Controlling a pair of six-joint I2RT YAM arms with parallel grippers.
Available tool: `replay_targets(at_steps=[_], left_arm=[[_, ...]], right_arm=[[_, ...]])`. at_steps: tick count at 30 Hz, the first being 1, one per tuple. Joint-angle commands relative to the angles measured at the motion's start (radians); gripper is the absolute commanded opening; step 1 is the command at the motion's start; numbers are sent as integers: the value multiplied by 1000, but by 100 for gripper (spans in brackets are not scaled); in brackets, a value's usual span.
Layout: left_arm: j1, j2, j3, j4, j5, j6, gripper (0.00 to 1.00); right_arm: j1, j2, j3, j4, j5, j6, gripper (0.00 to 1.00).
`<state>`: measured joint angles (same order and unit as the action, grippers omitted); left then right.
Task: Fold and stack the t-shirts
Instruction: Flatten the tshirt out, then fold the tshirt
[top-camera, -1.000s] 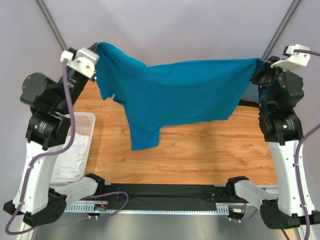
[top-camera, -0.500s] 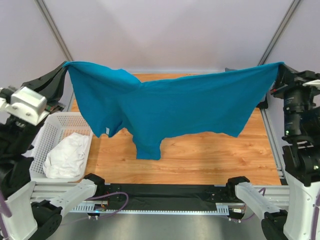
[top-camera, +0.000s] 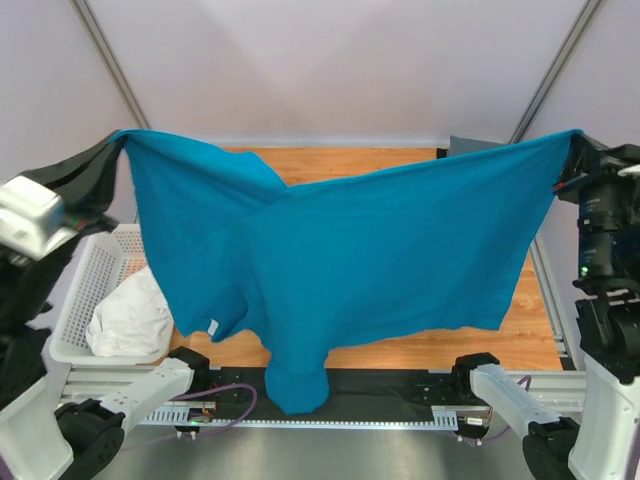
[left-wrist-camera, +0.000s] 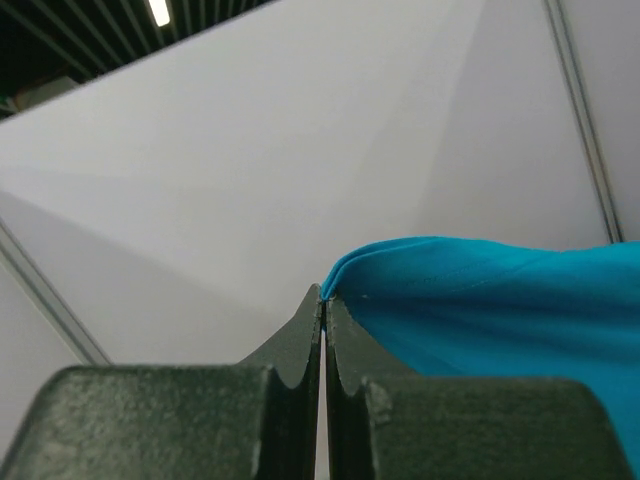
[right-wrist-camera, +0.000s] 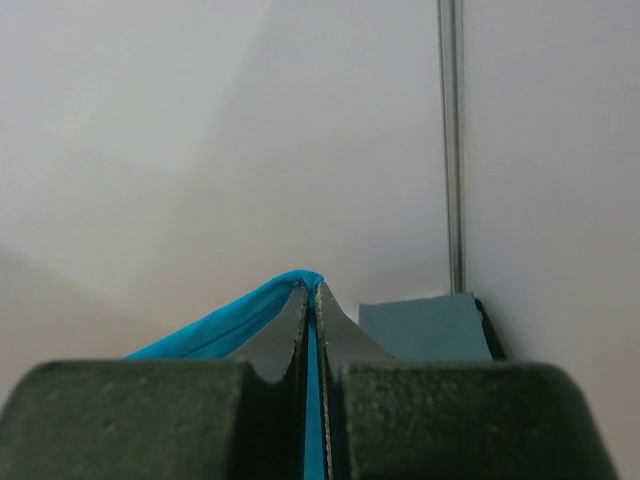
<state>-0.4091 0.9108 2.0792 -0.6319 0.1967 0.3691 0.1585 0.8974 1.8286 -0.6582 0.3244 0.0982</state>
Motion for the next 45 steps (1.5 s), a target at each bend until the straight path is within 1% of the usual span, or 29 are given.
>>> replay_targets(at_steps=[1,3,4,5,7,10,12,13,15,16,17,20,21,22,24,25,30,33,34,37,41,45], left_arm=[[4,85,-127,-11,-118,-19,0],[4,91,-203,29,-135,-4,0],[4,97,-262,64,-140,1,0],[4,121,-289,80,-147,10,0],[4,154,-345,115,-164,37,0],[4,250,-415,171,-168,82,0],[7,302,-433,193,-177,100,0],[12,360,-444,221,-174,103,0],[42,427,-441,247,-149,97,0],[53,500,-427,268,-142,82,0],[79,538,-415,276,-122,73,0],[122,699,-334,294,-106,51,0],[130,738,-303,296,-106,48,0],[133,816,-238,284,-108,47,0],[136,881,-177,275,-111,50,0],[138,937,-127,271,-117,51,0],[138,1069,-10,326,-132,65,0],[139,1166,70,314,-111,63,0],[139,1175,74,317,-105,65,0],[139,1182,45,342,-82,83,0],[139,1159,1,333,-89,96,0],[139,1114,-59,307,-94,108,0]], right_arm=[[-2,57,-81,-25,116,-20,0],[-2,57,-161,57,116,-22,0],[-2,60,-245,87,116,-22,0],[-2,64,-279,144,113,-22,1],[-2,93,-359,184,125,-20,1],[-2,144,-463,274,142,-14,0],[-4,176,-512,348,156,3,0],[-2,217,-531,370,163,9,0],[-4,264,-583,433,173,26,0],[-4,320,-594,452,185,29,0],[-5,351,-600,486,189,32,1],[-11,500,-575,529,206,54,0],[-14,541,-531,528,212,63,0],[-17,616,-508,526,223,70,0],[-25,687,-423,506,225,80,0],[-31,749,-393,499,220,83,0],[-57,921,-255,548,147,84,0],[-79,1010,-180,543,82,94,0],[-88,1031,-136,539,73,95,0],[-105,1084,-74,536,51,100,0],[-126,1124,-11,523,15,80,1],[-143,1146,5,506,-1,71,0]])
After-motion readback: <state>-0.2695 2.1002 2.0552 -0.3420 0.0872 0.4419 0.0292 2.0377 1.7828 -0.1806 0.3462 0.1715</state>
